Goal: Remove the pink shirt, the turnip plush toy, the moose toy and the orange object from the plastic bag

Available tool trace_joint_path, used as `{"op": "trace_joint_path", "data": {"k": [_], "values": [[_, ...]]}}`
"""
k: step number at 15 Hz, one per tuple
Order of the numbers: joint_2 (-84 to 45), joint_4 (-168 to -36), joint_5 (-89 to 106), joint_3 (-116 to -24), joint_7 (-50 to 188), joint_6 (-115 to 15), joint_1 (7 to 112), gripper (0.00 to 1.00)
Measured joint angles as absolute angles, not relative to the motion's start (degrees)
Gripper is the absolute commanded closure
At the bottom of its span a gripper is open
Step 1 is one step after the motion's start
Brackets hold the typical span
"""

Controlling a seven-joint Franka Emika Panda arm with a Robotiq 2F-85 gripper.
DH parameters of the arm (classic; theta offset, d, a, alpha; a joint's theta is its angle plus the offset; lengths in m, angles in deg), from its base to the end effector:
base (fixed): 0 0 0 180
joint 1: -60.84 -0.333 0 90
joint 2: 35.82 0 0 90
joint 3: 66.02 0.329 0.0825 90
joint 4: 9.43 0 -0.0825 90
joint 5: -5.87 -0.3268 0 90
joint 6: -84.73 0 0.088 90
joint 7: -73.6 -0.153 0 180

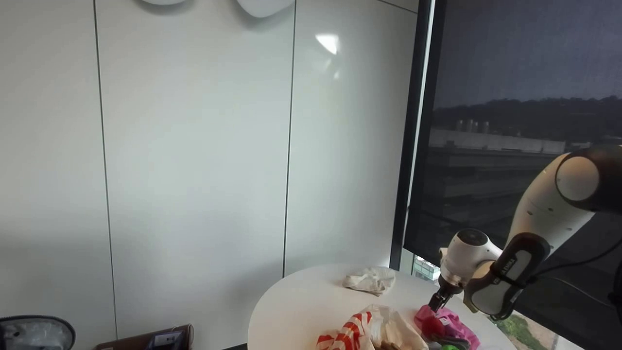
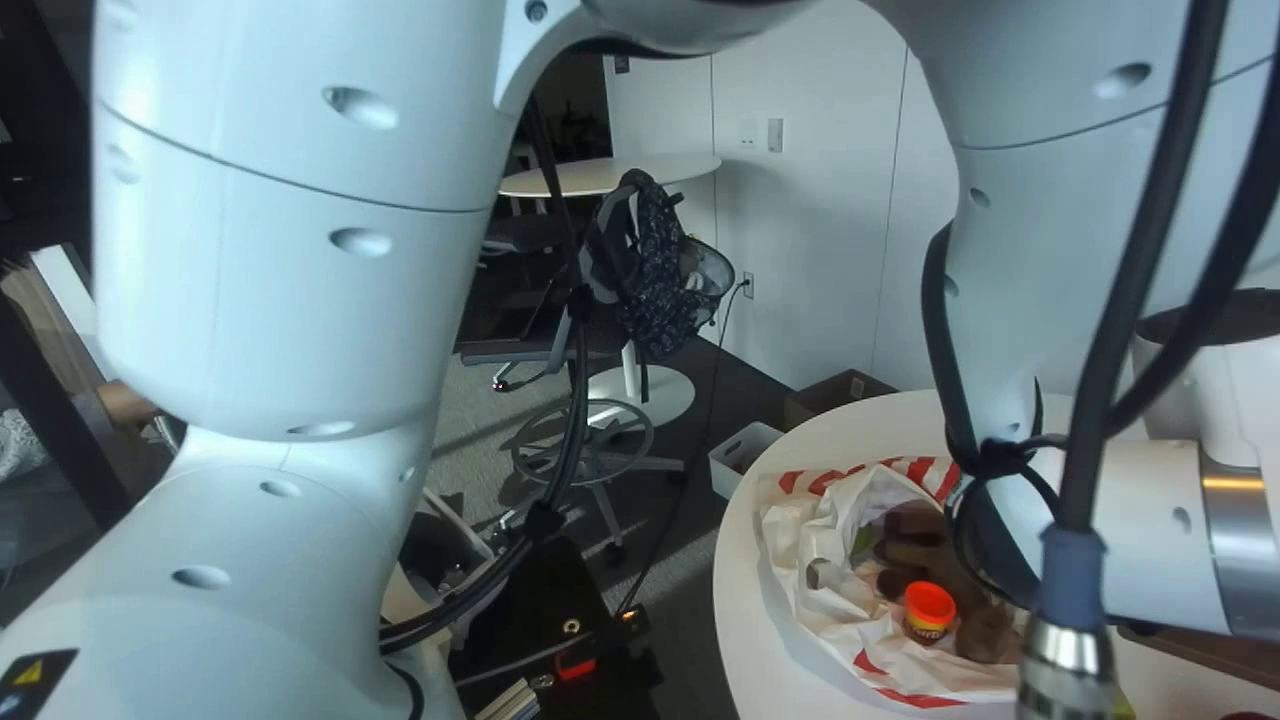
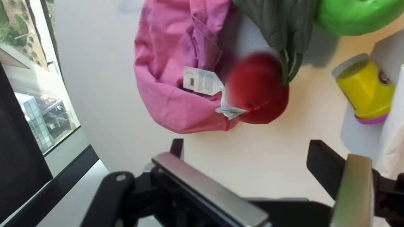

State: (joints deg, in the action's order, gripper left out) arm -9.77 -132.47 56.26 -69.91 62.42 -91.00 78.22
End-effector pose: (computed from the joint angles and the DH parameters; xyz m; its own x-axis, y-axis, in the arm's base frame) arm 0.5627 -0.1545 0.2416 0.8825 0.3481 0.3162 0.2276 -0.9045 0.3607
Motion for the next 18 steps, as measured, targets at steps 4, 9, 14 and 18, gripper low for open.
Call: {"op": "trace_joint_path", "data": {"k": [4,9,14,18], "values": [[-14.2,-143.2,50.1,-57.7,69.8,-90.6,82.4,0.0],[-14.5,-146.6,47.0,-54.8,75.4,-91.0,79.8,0.0],[-13.0,-146.1,32.6,-56.4,82.9,-90.9,73.7,0.0],[-10.4,-144.7,24.6,-56.4,85.4,-90.9,71.5,0.0]]}}
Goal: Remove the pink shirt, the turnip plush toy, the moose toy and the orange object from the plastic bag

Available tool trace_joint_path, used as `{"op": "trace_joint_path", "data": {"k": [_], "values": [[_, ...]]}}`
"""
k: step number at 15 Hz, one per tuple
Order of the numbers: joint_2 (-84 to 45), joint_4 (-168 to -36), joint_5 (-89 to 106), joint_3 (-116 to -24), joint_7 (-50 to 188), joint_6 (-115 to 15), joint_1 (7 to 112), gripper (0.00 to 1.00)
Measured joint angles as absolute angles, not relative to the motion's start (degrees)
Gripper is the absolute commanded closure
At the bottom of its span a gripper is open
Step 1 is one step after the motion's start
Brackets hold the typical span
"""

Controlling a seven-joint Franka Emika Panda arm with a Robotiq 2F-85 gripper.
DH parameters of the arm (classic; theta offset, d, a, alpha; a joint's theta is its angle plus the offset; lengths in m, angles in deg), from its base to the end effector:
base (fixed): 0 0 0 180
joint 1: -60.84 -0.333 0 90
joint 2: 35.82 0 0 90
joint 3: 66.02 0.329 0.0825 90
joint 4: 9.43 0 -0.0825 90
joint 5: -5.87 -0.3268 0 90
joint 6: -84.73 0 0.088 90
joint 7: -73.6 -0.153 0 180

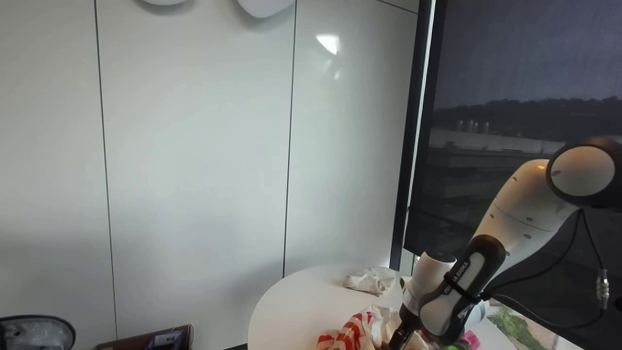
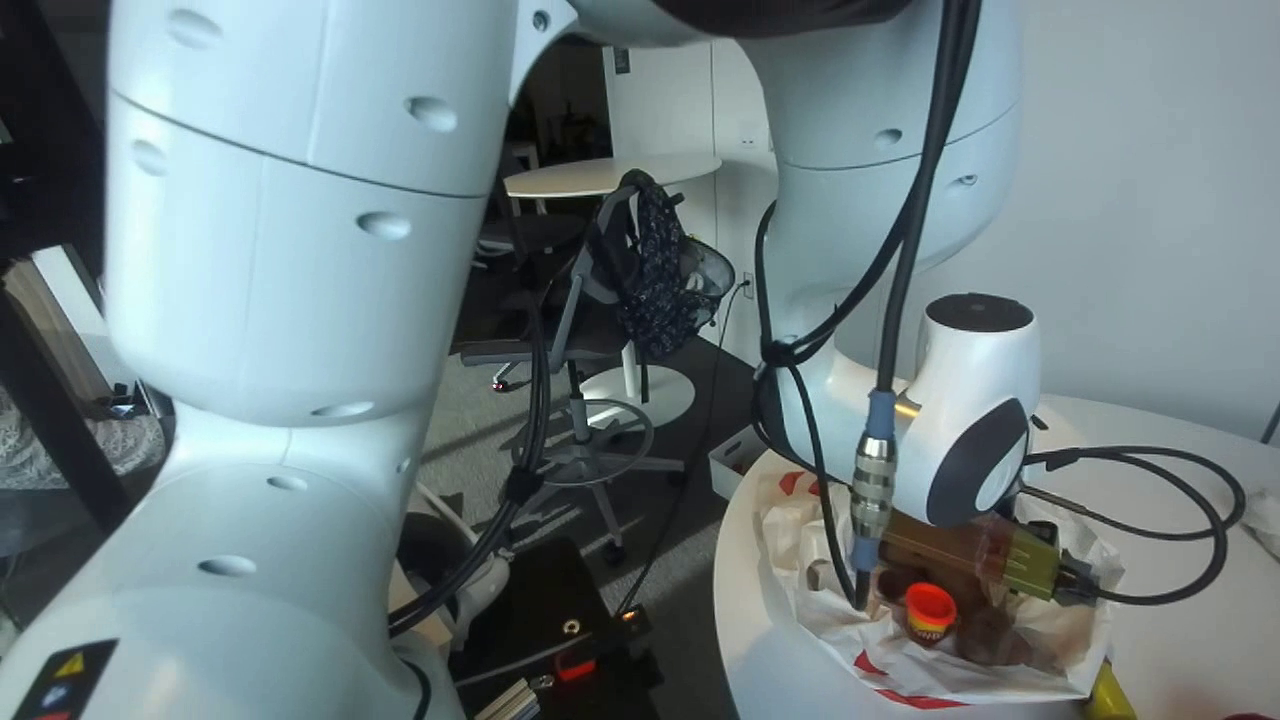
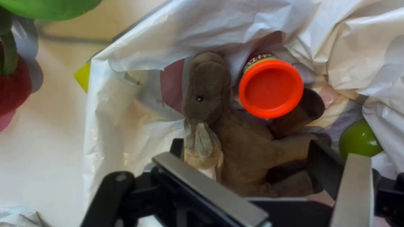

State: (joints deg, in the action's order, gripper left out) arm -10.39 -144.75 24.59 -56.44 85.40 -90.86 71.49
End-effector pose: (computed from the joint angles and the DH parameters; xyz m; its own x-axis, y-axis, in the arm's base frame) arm 0.5235 0.0165 0.1916 0.8508 0.4610 0.2522 0.4528 -0.8867 0.0930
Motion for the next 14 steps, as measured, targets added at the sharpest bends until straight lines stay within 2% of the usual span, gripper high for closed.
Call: {"op": "trace_joint_path", "data": {"k": [14], "values": [[2.9,-132.5,14.4,-59.2,83.7,-93.7,69.6,0.0]]}}
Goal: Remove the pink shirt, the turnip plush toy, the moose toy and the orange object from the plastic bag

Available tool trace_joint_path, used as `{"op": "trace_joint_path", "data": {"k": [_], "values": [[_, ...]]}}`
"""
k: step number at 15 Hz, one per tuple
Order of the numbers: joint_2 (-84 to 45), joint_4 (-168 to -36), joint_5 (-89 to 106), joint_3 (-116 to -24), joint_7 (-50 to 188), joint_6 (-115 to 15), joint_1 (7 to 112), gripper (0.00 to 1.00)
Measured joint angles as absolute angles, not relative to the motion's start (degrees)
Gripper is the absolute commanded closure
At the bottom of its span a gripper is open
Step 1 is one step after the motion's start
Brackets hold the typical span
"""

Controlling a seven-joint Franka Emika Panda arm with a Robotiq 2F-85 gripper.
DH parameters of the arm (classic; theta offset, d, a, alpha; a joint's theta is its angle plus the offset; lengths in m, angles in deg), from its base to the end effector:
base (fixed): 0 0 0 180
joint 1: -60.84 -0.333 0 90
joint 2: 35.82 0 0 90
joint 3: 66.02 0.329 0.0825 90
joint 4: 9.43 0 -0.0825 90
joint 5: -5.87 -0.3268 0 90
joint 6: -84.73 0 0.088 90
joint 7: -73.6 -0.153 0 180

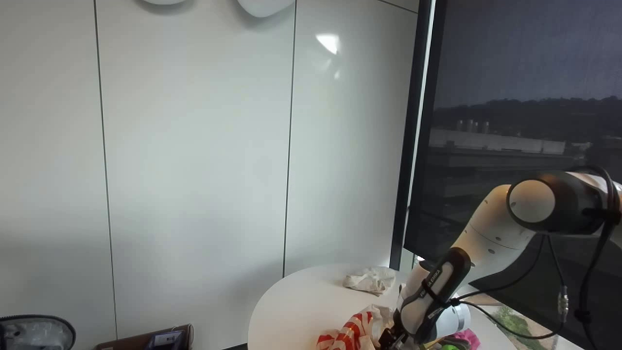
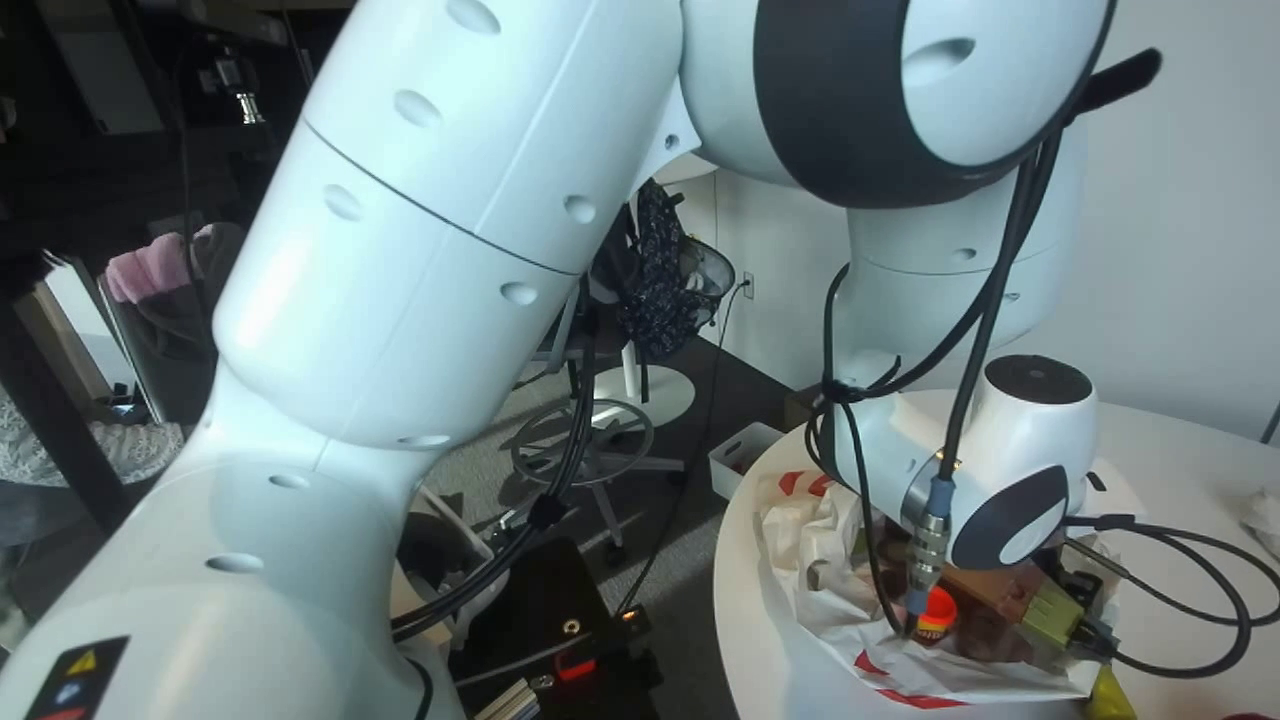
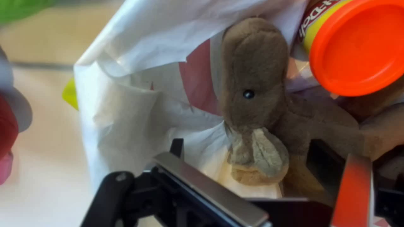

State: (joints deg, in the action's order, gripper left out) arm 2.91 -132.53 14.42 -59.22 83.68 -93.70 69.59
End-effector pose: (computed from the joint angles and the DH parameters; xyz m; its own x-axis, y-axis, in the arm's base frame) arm 0.5789 -0.0075 0.1349 0.9237 0.2434 0.2958 0.2470 -0.9687 0.0256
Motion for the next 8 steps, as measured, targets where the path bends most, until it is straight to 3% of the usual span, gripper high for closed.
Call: {"op": "trace_joint_path", "data": {"k": [5,6,7,8], "values": [[4.3,-131.8,13.4,-60.3,82.0,-93.7,68.2,0.0],[4.4,-131.8,13.4,-60.4,81.6,-93.7,68.1,0.25],[4.4,-131.9,13.4,-60.4,81.5,-93.7,68.0,0.26],[4.4,-131.9,13.4,-60.4,81.4,-93.7,67.8,0.34]]}}
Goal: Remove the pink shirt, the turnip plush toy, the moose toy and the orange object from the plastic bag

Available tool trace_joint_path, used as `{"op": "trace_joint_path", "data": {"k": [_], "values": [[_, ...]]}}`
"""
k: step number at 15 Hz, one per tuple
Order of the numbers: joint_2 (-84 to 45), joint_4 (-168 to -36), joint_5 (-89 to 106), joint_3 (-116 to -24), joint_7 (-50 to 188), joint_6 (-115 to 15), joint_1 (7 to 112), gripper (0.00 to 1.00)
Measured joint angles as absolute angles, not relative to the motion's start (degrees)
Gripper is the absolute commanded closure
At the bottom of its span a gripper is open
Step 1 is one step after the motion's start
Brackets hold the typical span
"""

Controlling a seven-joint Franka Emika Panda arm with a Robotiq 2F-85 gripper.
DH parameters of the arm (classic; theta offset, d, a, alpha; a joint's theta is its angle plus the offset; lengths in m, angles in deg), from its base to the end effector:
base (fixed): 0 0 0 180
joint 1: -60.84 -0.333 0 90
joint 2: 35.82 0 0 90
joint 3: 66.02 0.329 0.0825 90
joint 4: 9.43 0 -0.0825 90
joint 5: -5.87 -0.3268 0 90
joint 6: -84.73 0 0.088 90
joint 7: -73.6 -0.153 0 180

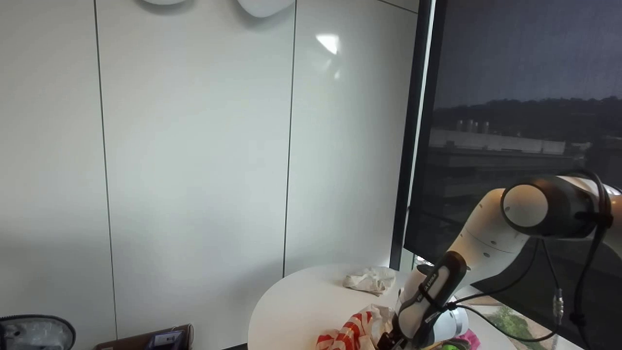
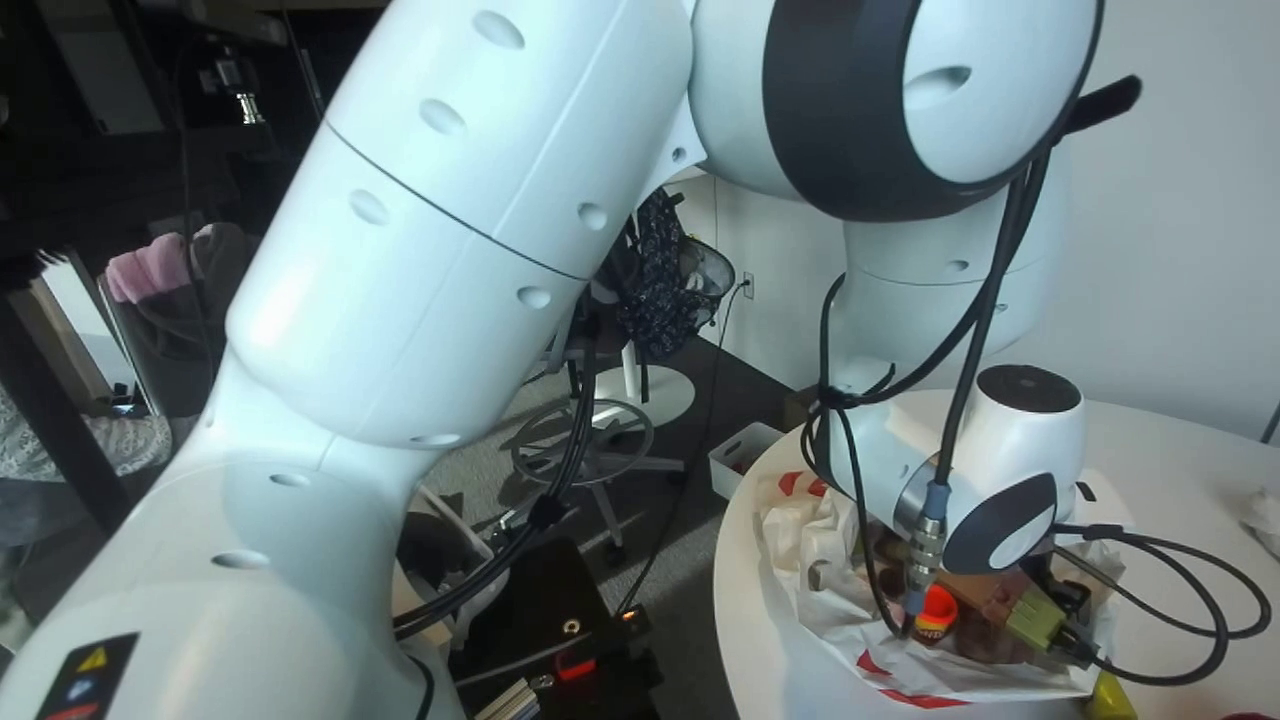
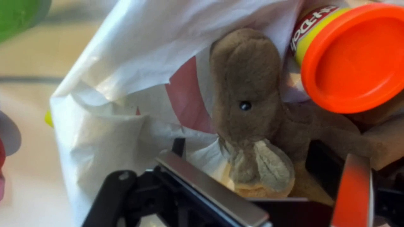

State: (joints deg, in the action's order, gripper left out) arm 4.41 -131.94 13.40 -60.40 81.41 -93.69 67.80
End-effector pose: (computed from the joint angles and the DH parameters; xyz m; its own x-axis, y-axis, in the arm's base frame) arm 0.5776 -0.0025 0.1220 0.9386 0.2040 0.2783 0.2083 -0.9780 0.0144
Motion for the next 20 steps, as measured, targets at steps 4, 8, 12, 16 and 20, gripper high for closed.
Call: {"op": "trace_joint_path", "data": {"k": [4,8,12,16,20], "values": [[4.4,-132.1,13.4,-60.6,80.9,-93.6,67.0,0.65],[4.4,-132.1,13.4,-61.4,80.6,-93.6,65.6,0.91],[3.7,-132.6,13.4,-63.6,80.2,-93.6,63.4,0.92],[1.0,-134.6,13.4,-65.2,79.8,-93.0,62.1,0.92],[-5.1,-137.4,13.4,-66.0,79.6,-91.7,62.2,0.93]]}}
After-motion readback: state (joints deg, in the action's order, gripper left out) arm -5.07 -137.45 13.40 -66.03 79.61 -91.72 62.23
